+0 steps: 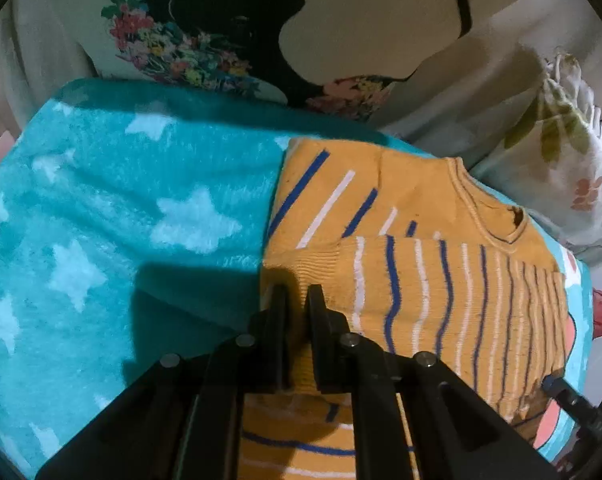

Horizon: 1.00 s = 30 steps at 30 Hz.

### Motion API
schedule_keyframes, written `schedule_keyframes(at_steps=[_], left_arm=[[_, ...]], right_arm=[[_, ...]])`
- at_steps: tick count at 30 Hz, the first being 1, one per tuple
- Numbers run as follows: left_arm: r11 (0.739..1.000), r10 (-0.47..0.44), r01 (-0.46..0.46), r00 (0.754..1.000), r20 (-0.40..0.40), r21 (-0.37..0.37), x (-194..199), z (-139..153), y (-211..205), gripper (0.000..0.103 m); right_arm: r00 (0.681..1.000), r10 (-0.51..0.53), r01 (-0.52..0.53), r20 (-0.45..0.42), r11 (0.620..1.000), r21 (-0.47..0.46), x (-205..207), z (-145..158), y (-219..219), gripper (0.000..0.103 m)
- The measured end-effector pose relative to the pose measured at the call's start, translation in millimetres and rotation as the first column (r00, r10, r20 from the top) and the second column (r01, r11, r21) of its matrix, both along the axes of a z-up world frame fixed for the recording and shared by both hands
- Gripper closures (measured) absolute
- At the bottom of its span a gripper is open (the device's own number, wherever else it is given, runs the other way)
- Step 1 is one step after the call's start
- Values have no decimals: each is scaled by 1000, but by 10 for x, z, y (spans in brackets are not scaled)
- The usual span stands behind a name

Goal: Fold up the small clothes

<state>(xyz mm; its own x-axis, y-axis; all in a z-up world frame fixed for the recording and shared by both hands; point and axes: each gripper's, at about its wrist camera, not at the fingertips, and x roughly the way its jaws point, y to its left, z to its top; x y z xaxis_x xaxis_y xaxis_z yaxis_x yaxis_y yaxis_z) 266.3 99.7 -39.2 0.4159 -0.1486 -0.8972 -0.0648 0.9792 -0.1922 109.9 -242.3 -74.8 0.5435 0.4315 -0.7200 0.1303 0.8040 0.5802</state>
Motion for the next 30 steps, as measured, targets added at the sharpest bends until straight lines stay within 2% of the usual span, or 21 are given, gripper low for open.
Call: schedule_keyframes(at_steps=[2,5,9,12,14,16,18,22,24,26,30], left_arm=[[1000,13,-13,1000,7,9,19,-23,49,82],[997,69,-69,998,-3,-21,44,-53,244,59],[980,196,-197,980,-25,-15,-13,-71,683,59],[975,218,-219,975,-39,-27,-133,-47,904,59],[977,210,-211,977,-35,-34,-250,-13,994,59],[981,191,-192,981,-40,-35,-403,2,1042,55],[984,171,-172,984,-51,-34,-583,-9,1062,43],[992,102,-108,990,-100,-66,-903,-117,1011,42],[993,64,-77,989,-137,-93,-1045,-228,973,42],[995,39,-49,993,-111,-84,-1181,-222,929,39],[984,-48,27,992,-117,-175,-1386,-248,858,33]], right_arm=[[1000,-5,5,-5,1000,-15,67,-38,-20,57],[1000,-16,15,-20,999,-38,156,-128,-82,58],[996,-88,88,-21,996,16,136,-158,-326,58],[989,-149,149,-28,989,5,84,-114,-493,58],[983,-180,181,-25,983,14,6,-57,-596,58],[980,-196,196,-21,981,-5,-102,10,-644,58],[979,-203,203,-29,979,-18,-216,36,-654,56],[975,-207,203,-76,977,-61,-544,-53,-580,52],[968,-229,225,-103,973,-50,-746,-152,-535,52],[955,-272,271,-122,962,-26,-916,-241,-515,52],[924,-372,375,-90,927,11,-1334,-262,-517,52]])
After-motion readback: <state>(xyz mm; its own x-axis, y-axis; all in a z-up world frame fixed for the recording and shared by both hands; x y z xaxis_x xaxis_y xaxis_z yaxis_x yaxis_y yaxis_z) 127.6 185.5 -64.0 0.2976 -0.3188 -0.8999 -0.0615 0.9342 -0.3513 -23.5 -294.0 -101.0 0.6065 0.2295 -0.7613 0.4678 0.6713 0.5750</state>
